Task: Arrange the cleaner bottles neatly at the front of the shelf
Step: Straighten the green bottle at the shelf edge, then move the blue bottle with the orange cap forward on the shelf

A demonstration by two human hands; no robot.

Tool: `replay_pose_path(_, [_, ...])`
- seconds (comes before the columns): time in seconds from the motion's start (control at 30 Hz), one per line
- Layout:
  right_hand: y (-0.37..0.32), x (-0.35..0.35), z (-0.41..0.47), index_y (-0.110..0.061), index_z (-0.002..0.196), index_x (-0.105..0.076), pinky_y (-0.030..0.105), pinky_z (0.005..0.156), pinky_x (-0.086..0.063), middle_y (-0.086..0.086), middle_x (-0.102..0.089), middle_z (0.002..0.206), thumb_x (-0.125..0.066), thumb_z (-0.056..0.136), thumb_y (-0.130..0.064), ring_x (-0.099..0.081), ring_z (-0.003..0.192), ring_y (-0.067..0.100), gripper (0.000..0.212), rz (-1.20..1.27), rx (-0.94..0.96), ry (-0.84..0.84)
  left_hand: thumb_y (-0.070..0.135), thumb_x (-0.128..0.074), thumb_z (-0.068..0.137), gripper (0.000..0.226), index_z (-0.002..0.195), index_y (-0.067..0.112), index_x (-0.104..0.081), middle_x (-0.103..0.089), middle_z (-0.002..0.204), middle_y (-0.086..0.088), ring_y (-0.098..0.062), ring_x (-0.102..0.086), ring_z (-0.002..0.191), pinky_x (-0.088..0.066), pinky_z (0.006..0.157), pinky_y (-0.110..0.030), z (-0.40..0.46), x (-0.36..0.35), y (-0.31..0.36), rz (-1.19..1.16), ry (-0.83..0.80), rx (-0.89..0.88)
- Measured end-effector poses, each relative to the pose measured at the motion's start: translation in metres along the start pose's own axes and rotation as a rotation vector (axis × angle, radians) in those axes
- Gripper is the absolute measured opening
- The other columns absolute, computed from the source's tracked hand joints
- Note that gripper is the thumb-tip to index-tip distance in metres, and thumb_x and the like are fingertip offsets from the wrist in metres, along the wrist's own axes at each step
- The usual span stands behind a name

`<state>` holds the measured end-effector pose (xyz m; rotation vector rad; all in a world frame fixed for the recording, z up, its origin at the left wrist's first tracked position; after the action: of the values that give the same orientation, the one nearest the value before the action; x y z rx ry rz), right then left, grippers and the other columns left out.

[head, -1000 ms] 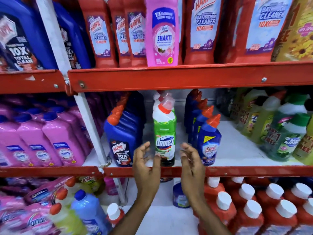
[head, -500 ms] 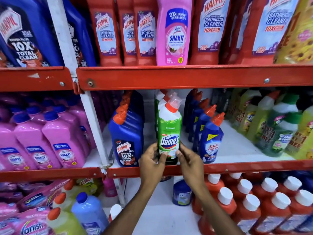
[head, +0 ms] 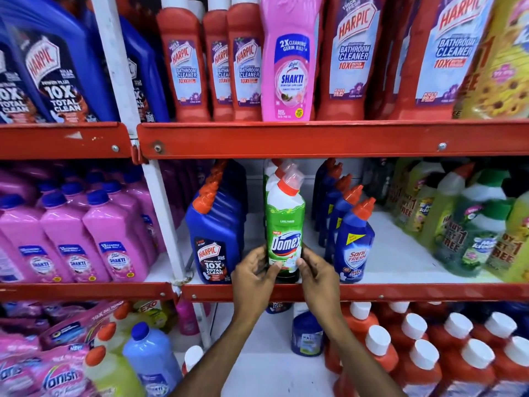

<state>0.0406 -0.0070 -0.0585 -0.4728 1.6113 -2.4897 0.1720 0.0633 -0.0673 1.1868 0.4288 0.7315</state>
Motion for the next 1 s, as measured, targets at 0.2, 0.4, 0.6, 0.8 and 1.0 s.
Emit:
replay_pose_path(0.2, [0.001,0.001,0.000,-0.017,0.137,-0.059,0.031,0.098,-0.056,-0.004,-0.071,0.127,-0.058,0.098,-0.013,-0.067,0.113,0.005,0.039,-0.001,0.009,-0.012,0.000,-0.075,0.087,0.047,0.132,0.011,-0.064,-0.074,0.117,0.006,0.014,-0.070,0.100,-0.054,0.084,-0.006,-0.001,-0.001,0.000,0.020,-0.002,-0.003])
replay_pose_path(0.4, [-0.004,0.007,-0.015,-0.019,0.123,-0.068,0.030,0.094,-0.057,0.001,-0.075,0.118,-0.062,0.092,-0.005,-0.070,0.109,0.010,0.034,0.137,0.024,0.344,0.014,-0.074,0.091,0.048,0.137,0.019,-0.061,-0.067,0.130,0.019,0.014,-0.062,0.118,-0.051,0.100,-0.010,-0.019,0.017,0.007,0.077,0.008,-0.101])
replay_pose_path(0.6, [-0.039,-0.031,-0.029,-0.028,0.098,-0.077,0.027,0.081,-0.058,-0.007,-0.078,0.094,-0.070,0.086,-0.001,-0.073,0.089,0.009,0.029,0.157,0.234,0.387,0.028,-0.066,0.087,0.014,0.096,0.032,-0.076,-0.079,0.094,0.011,-0.012,-0.075,0.090,-0.061,0.079,-0.028,-0.031,0.077,0.029,0.107,0.305,-0.269])
replay_pose_path(0.8, [-0.037,-0.097,-0.031,-0.026,0.124,-0.067,0.027,0.088,-0.060,-0.011,-0.075,0.110,-0.067,0.089,-0.006,-0.069,0.094,-0.011,0.040,0.060,0.122,0.033,0.002,-0.072,0.087,0.036,0.121,0.013,-0.065,-0.074,0.113,-0.007,-0.023,-0.072,0.104,-0.058,0.098,-0.049,-0.017,0.120,0.017,0.108,0.392,-0.090])
replay_pose_path(1.0, [-0.026,-0.115,-0.026,-0.022,0.133,-0.062,0.029,0.094,-0.057,-0.013,-0.073,0.120,-0.068,0.091,-0.014,-0.069,0.108,-0.001,0.043,-0.037,0.140,-0.069,-0.006,-0.072,0.086,0.063,0.136,0.025,-0.050,-0.070,0.123,0.007,-0.011,-0.070,0.113,-0.055,0.106,-0.041,-0.004,0.128,0.007,0.129,0.128,-0.030])
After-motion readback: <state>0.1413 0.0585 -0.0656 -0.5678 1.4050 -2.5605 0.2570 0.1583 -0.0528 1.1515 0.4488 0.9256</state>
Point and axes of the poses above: each hand's wrist, its own z-axis towards the middle knuckle, its own x-axis out of the back of the hand, y = z × x, the point moved 3 cm from there along z, towards the middle knuckle
